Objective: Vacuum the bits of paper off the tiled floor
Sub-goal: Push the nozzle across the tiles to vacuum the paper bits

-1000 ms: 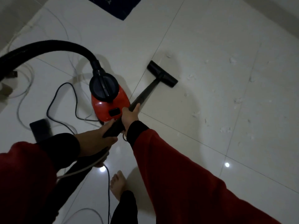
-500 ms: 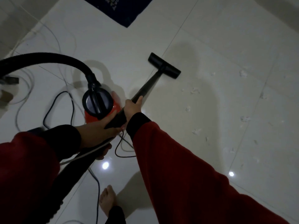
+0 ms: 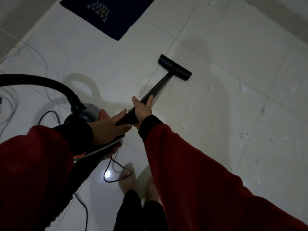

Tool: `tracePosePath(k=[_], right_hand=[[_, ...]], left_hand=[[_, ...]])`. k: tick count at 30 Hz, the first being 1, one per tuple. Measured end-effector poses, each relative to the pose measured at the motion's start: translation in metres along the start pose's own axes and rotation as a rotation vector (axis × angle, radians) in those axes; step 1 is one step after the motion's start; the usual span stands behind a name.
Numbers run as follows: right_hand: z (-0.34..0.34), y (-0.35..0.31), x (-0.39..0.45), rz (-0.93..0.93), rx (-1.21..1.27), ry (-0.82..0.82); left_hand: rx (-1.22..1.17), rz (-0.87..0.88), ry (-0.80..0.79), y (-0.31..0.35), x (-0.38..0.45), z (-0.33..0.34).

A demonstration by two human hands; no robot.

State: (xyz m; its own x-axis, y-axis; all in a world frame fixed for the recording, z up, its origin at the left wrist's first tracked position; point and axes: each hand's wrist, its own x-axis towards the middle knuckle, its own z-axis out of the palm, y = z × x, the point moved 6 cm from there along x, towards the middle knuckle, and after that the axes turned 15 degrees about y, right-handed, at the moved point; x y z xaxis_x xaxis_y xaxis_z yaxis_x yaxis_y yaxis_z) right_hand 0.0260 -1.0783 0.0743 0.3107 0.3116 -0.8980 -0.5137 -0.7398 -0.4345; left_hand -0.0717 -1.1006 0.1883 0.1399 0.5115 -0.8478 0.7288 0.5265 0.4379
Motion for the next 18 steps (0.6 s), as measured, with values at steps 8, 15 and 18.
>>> tracePosePath(k=[8, 15, 18], right_hand=[[0.013, -0.070, 0.041, -0.013, 0.011, 0.045], [0.044, -0.136, 0.052, -0.021, 0.097, 0.059], [0.051, -0.161, 0.065, -0.037, 0.100, 0.098]], left_hand=[[0.149, 0.186, 0.015, 0.059, 0.064, -0.020], [0.113, 0.186, 0.030, 0.114, 0.107, -0.066], [0.046, 0.140, 0.003, 0.135, 0.119, -0.075]])
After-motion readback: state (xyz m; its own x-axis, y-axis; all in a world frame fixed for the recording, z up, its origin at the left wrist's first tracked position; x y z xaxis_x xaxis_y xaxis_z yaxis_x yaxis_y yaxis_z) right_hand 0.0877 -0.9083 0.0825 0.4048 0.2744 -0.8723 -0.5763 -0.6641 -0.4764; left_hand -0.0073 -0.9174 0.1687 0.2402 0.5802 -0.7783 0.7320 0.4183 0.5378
